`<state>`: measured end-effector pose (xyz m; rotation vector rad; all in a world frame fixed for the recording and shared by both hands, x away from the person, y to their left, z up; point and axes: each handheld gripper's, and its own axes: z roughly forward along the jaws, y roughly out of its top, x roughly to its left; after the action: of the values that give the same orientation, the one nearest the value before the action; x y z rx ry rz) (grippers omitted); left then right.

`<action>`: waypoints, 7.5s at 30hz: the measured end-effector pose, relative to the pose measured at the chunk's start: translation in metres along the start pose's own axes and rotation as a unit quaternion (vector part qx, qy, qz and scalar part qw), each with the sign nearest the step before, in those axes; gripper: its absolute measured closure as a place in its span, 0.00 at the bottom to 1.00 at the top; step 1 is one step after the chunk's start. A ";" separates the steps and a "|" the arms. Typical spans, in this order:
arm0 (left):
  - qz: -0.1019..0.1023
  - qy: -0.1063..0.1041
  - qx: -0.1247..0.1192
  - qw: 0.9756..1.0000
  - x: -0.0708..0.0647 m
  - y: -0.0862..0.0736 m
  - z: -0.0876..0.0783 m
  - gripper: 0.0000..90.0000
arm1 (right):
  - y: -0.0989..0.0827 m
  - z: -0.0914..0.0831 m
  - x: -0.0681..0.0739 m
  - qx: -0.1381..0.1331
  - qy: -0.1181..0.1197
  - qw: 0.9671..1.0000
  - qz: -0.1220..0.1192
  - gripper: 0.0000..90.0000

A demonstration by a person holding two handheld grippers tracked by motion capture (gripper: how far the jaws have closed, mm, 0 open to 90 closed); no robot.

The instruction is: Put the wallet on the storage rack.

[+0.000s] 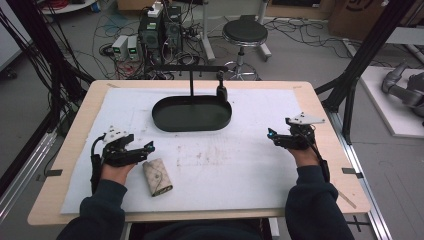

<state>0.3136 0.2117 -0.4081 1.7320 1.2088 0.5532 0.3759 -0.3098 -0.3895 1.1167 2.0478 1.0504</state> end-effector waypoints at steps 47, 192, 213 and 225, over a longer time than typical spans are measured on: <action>0.006 0.100 0.079 0.992 -0.067 -0.042 -0.019 0.19 | 0.001 0.003 0.006 0.006 0.006 1.000 -0.012 0.27; 0.059 -0.053 0.125 0.989 -0.001 -0.005 0.052 0.24 | 0.001 0.007 0.010 0.022 0.018 0.999 -0.020 0.31; 0.079 -0.069 0.072 0.992 0.004 0.013 0.043 0.45 | 0.001 0.006 0.008 0.022 0.019 0.999 -0.015 0.31; 0.170 -0.114 0.032 0.978 -0.009 0.095 0.076 0.45 | 0.002 0.005 0.006 0.010 0.021 1.000 -0.007 0.31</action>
<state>0.4145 0.1628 -0.3602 2.0123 0.7808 0.5013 0.3772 -0.3018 -0.3909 1.0977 2.1004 1.0572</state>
